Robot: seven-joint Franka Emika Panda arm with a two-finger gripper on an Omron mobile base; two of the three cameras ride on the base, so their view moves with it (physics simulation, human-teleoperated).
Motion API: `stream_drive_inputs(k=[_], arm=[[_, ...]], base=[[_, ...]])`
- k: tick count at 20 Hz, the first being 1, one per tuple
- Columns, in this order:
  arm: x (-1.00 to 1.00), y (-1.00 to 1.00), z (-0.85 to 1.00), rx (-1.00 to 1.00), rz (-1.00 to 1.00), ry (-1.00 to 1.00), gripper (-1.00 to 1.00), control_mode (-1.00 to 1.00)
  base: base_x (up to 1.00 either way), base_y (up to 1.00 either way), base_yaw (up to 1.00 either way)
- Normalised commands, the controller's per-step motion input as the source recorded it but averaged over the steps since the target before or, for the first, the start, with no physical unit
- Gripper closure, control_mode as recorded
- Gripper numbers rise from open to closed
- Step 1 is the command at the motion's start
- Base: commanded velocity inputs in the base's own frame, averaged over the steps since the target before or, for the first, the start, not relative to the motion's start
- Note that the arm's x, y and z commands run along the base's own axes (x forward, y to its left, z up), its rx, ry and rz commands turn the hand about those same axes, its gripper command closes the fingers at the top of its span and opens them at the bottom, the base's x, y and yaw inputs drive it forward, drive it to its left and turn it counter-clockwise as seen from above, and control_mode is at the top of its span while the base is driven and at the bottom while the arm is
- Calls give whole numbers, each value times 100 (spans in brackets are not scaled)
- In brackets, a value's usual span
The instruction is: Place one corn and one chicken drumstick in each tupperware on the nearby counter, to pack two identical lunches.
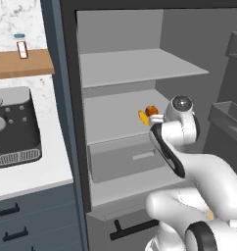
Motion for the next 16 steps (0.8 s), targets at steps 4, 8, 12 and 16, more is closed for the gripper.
stream_drive_inputs(k=[4,8,12,16], arm=[[53,0,-25,0,0,0,-100,-100],[49,-2,-15,0,0,0,-100,-100],[36,-11,-6,0,0,0,-100,-100],[38,-7,-10,0,0,0,-100,-100]], base=[[0,0,0],[0,0,0],[0,0,0],[0,0,0]])
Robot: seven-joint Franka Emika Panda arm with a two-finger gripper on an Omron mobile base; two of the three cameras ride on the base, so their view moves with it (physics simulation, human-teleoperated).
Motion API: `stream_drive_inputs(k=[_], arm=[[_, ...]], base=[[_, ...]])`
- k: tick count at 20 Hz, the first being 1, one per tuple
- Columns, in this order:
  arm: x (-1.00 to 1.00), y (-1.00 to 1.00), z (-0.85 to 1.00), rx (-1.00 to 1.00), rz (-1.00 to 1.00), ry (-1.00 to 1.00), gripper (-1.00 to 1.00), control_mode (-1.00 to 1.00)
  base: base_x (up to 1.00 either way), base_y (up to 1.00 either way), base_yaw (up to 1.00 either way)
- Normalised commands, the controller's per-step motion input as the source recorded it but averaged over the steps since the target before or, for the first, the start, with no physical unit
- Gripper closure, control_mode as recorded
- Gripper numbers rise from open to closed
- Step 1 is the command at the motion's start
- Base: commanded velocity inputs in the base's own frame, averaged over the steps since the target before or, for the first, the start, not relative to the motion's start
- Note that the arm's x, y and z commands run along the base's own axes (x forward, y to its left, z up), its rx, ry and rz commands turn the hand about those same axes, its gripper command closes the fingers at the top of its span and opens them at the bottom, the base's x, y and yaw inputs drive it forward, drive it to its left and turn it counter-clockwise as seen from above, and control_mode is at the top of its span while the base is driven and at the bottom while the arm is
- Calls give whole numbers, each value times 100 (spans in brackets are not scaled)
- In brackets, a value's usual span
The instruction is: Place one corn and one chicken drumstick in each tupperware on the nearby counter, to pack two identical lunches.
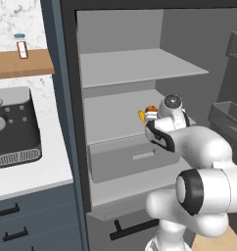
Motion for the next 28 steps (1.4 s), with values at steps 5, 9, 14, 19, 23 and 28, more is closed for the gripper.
stream_drive_inputs(k=[5,9,14,19,23,28], arm=[[35,-2,-22,0,0,0,-100,-100],[38,-4,-23,0,0,0,-100,-100],[37,-13,-13,0,0,0,-100,-100],[40,-4,-11,0,0,0,-100,-100],[43,0,-22,0,0,2,-100,-100],[28,0,-36,0,0,4,-100,-100]], base=[[0,0,0],[0,0,0],[0,0,0],[0,0,0],[0,0,0],[0,0,0]])
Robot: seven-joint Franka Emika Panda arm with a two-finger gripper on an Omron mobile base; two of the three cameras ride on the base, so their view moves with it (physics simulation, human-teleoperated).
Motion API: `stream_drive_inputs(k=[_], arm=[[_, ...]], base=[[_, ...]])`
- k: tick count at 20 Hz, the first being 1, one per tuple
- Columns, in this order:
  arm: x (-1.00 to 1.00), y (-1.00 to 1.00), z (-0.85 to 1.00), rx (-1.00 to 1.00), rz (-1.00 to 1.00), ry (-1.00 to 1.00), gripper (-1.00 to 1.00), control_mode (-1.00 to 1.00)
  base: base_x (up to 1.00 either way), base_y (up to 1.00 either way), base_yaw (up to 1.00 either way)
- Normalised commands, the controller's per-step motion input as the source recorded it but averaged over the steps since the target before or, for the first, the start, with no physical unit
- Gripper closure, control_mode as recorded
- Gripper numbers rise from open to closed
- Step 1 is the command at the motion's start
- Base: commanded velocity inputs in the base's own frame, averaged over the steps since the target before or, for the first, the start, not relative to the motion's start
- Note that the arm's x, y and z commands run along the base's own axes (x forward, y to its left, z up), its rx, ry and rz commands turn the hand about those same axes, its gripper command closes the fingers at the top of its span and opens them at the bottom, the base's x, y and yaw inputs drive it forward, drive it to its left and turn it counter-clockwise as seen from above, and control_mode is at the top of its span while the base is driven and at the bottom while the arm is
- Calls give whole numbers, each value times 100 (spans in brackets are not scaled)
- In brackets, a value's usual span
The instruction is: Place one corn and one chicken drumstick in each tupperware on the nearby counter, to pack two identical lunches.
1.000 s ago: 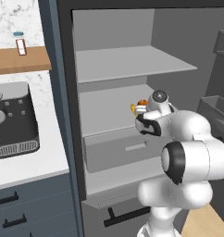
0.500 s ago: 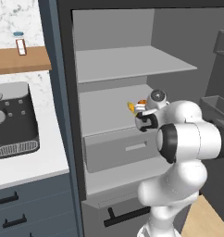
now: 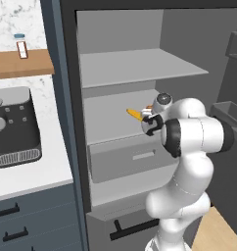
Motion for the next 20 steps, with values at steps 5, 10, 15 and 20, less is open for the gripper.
stream_drive_inputs(k=[5,10,15,20], arm=[[13,5,-46,0,0,9,-100,-100],[14,8,-45,0,0,9,100,-100],[-7,29,-65,-4,0,4,100,-100],[-39,38,-62,-6,0,0,100,-100]], base=[[0,0,0],[0,0,0],[0,0,0],[0,0,0]])
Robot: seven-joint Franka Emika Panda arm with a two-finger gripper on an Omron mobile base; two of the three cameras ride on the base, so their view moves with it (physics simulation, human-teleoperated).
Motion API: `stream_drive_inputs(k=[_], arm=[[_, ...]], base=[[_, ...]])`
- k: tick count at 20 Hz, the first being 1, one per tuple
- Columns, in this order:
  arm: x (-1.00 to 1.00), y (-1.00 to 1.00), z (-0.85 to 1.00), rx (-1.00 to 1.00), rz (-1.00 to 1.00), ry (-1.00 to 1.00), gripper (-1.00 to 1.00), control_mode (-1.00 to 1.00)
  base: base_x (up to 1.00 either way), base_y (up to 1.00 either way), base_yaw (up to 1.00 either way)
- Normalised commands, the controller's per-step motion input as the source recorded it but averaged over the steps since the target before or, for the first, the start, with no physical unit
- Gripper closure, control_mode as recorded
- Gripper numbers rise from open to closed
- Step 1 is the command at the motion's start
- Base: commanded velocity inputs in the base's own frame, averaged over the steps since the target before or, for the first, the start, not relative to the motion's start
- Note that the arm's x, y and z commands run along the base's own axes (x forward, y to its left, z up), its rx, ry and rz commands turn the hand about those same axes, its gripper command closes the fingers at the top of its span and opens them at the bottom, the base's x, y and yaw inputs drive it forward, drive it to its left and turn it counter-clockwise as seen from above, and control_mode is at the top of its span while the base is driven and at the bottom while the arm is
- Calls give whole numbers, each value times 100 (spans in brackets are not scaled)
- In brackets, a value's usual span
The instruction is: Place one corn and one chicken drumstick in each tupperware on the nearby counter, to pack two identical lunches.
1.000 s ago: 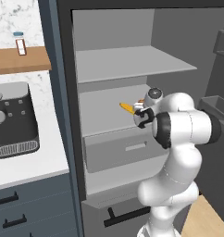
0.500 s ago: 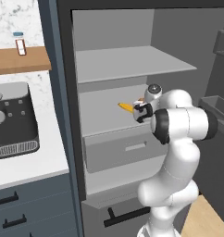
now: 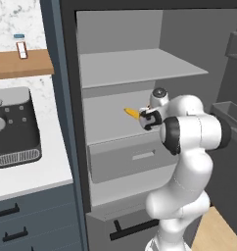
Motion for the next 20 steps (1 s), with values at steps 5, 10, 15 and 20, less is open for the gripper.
stream_drive_inputs(k=[5,10,15,20], arm=[[-90,14,-29,-1,0,0,100,-100],[-100,0,0,0,0,0,100,-100],[-100,7,40,0,0,-4,100,-100],[-100,23,53,0,8,0,100,-100]], base=[[0,0,0],[0,0,0],[0,0,0],[0,0,0]])
